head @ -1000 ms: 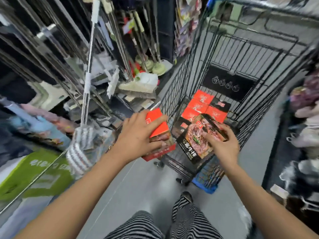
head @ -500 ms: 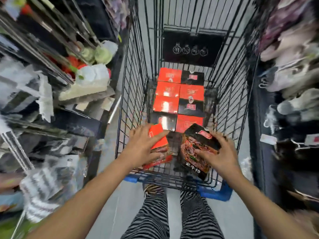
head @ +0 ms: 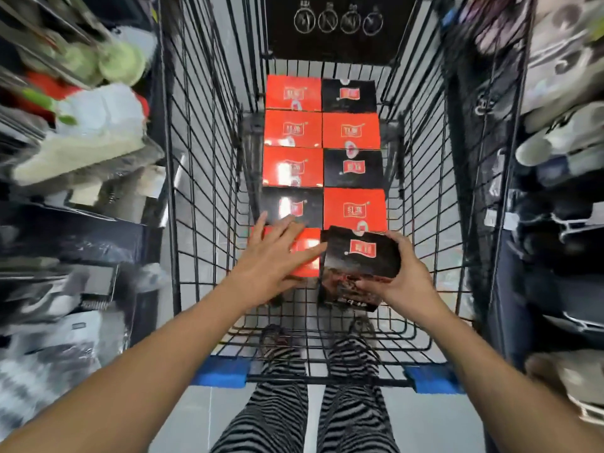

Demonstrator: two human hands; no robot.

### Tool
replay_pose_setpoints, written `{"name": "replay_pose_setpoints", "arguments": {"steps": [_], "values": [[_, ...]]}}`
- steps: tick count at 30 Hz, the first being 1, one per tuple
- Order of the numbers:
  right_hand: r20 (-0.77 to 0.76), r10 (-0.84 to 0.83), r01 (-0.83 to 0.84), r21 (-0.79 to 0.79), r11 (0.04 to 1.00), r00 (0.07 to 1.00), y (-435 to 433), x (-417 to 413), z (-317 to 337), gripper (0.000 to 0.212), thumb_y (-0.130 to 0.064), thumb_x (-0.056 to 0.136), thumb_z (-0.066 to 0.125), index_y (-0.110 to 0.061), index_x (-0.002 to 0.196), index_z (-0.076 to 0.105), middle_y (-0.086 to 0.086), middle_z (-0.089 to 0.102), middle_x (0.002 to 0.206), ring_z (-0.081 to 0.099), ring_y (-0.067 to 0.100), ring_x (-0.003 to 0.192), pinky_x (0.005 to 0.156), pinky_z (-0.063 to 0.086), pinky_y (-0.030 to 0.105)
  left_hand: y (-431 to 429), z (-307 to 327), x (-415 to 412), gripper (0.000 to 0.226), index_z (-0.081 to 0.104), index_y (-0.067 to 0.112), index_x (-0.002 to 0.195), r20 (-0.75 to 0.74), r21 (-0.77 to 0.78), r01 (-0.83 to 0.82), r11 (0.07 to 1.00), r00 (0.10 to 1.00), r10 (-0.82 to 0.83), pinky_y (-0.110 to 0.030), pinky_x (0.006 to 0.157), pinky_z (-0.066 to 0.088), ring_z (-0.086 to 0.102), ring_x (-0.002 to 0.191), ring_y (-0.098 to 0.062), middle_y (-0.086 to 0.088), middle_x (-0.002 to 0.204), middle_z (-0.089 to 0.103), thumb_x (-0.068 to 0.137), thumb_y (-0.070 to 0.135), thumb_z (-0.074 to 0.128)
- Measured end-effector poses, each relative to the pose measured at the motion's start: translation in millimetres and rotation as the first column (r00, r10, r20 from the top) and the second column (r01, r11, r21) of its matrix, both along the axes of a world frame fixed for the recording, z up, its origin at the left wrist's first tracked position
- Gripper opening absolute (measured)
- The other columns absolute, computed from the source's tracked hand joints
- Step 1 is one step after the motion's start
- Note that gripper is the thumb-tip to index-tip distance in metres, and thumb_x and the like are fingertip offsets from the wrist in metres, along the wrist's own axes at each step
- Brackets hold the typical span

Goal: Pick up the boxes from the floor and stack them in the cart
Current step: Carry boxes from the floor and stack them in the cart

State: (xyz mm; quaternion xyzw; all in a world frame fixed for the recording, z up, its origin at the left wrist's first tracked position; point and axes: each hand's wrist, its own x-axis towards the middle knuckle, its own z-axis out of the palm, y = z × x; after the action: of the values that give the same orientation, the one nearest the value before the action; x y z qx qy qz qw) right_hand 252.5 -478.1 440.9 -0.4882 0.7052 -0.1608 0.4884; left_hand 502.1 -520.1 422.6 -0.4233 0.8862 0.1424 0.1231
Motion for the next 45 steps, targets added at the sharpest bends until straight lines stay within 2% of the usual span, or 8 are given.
{"name": "replay_pose_setpoints", "arguments": {"steps": [4, 9, 13, 16, 22, 31, 37, 45], "values": [[-0.042, 0.006, -0.009, -0.078, 0.997, 0.999, 4, 4, -21, 0.087, -0.011, 0.067, 0.086, -0.044, 0.124, 0.029, -0.029, 0.054, 0.103, 0.056, -0.011, 0.091, 0.069, 0.04, -0.002, 12, -18, -4, 0.102, -0.001, 0.037, 0.15, -0.066, -0.061, -0.03, 0.998, 0.997, 0.026, -0.055, 0.113, -0.008, -0.006, 0.146, -0.031, -0.009, 0.16, 0.008, 0.076, 0.052, 0.067], [-0.051, 0.013, -0.016, -0.048, 0.999, 0.999, 5, 8, -36, 0.117, -0.006, 0.077, 0.078, -0.043, 0.147, -0.007, -0.028, 0.052, 0.105, 0.053, -0.016, 0.086, 0.065, 0.038, -0.004, 17, -20, -2, 0.137, -0.041, 0.025, 0.136, -0.045, 0.12, -0.513, 0.85, 0.853, 0.521, -0.053, 0.112, -0.014, -0.028, 0.141, -0.032, -0.012, 0.152, -0.035, 0.064, 0.077, 0.063], [-0.029, 0.049, -0.051, -0.073, 0.996, 0.998, 2, 10, -38, 0.108, 0.001, 0.08, 0.073, -0.052, 0.136, -0.003, -0.029, 0.041, 0.113, 0.042, -0.025, 0.094, 0.072, 0.03, -0.009, 17, -17, 0, 0.142, -0.03, 0.034, 0.137, -0.29, 0.414, -0.551, 0.724, 0.674, 0.679, -0.028, 0.112, 0.012, 0.002, 0.147, -0.024, -0.008, 0.155, -0.029, 0.056, 0.057, 0.084], [-0.01, 0.06, -0.06, -0.065, 0.996, 0.998, 0, 13, -39, 0.117, -0.002, 0.08, 0.075, -0.052, 0.138, -0.013, -0.018, 0.044, 0.126, 0.05, -0.006, 0.112, 0.081, 0.032, -0.007, 15, -21, 3, 0.143, -0.029, 0.043, 0.135, -0.328, 0.456, -0.548, 0.702, 0.63, 0.704, -0.021, 0.108, 0.017, 0.012, 0.146, -0.017, 0.001, 0.156, -0.025, 0.055, 0.048, 0.09], [0.052, 0.054, -0.053, -0.023, 0.998, 0.997, -6, 12, -38, 0.12, -0.013, 0.073, 0.081, -0.04, 0.15, -0.007, -0.002, 0.044, 0.14, 0.048, 0.011, 0.127, 0.104, 0.046, 0.041, 13, -20, 9, 0.146, -0.024, 0.026, 0.148, -0.262, 0.477, -0.544, 0.69, 0.662, 0.702, -0.028, 0.11, 0.03, 0.02, 0.144, -0.019, 0.001, 0.156, -0.026, 0.057, 0.043, 0.09], [-0.194, 0.247, -0.244, 0.039, 0.969, 0.949, -13, 23, 12, 0.11, -0.055, 0.066, 0.077, -0.024, 0.151, 0.015, 0.005, 0.034, 0.149, 0.036, 0.022, 0.137, 0.112, 0.035, 0.043, 12, 42, 13, 0.115, -0.011, 0.02, 0.152, -0.034, 0.286, -0.533, 0.796, 0.825, 0.564, -0.044, 0.118, -0.009, -0.02, 0.145, -0.025, -0.01, 0.158, -0.021, 0.071, 0.082, 0.043], [-0.466, 0.542, -0.606, 0.017, 0.796, 0.699, -5, 56, 77, 0.092, -0.063, 0.088, 0.051, -0.014, 0.153, 0.008, 0.016, 0.017, 0.158, 0.013, 0.03, 0.147, 0.118, 0.019, 0.047, 57, 100, 5, 0.098, 0.008, 0.016, 0.154, -0.096, 0.018, -0.625, 0.78, 0.776, 0.624, -0.042, 0.115, -0.01, -0.006, 0.147, -0.032, -0.014, 0.16, -0.003, 0.078, 0.078, 0.012], [-0.515, 0.777, -0.93, -0.153, 0.334, 0.363, 35, 89, 146, 0.078, -0.05, 0.088, 0.055, -0.008, 0.148, 0.029, 0.024, 0.033, 0.148, 0.029, 0.041, 0.139, 0.112, 0.026, 0.052, 158, 151, 3, 0.085, 0.041, 0.007, 0.143, -0.01, -0.063, -0.89, 0.451, 0.453, 0.892, -0.053, 0.111, 0.028, 0.039, 0.134, -0.041, -0.024, 0.147, 0.039, 0.085, 0.067, 0.024]]}}
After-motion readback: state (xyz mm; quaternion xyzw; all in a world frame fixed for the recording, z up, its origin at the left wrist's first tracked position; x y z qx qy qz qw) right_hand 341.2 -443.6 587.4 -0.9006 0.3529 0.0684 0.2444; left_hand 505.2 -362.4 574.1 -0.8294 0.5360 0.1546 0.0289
